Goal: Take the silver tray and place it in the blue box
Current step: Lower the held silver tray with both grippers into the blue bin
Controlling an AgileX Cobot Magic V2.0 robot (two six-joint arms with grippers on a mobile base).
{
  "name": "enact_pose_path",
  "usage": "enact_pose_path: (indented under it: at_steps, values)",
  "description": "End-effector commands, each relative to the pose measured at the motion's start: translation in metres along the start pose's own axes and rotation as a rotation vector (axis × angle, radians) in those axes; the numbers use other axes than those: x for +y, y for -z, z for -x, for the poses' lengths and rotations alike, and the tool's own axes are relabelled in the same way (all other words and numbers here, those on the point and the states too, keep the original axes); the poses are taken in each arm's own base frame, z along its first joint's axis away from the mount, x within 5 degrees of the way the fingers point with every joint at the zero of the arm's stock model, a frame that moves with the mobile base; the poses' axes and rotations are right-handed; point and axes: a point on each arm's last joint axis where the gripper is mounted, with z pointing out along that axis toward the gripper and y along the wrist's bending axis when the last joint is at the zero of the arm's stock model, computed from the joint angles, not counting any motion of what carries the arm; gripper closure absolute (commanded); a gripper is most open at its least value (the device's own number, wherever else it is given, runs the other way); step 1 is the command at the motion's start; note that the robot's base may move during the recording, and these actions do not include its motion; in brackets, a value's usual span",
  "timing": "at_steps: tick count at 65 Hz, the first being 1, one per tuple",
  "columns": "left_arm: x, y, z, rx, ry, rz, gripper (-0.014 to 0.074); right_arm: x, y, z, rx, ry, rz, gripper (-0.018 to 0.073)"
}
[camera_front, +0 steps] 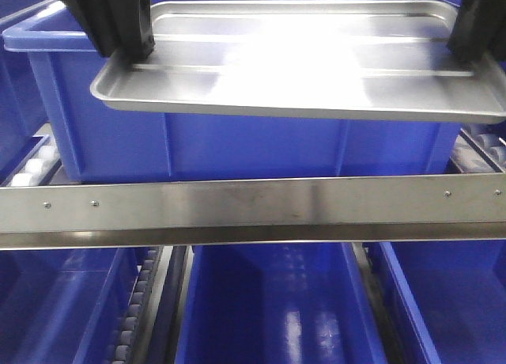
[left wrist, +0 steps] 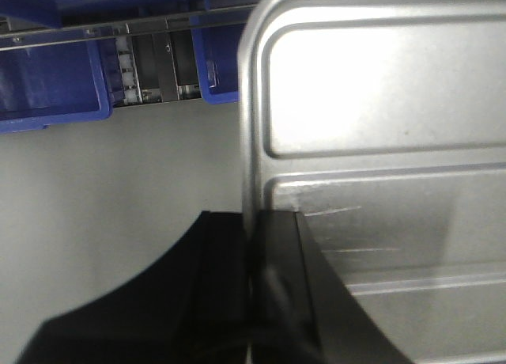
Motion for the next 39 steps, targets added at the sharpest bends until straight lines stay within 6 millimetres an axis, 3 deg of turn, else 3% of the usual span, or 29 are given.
enact_pose_path:
  at_steps: [1, 39]
  values:
    - [0.0046, 0.0206, 0.0027, -0.074, -0.024, -0.007, 0.0701, -0.0014, 0.0196, 0.0059, -0.095, 0.046, 0.0, 0.0501]
    - [0.0007, 0.0246, 0.0082, -0.125, -0.029, -0.05, 0.0701, -0.0014, 0.0218, 0.0061, -0.093, 0.046, -0.001, 0.0501]
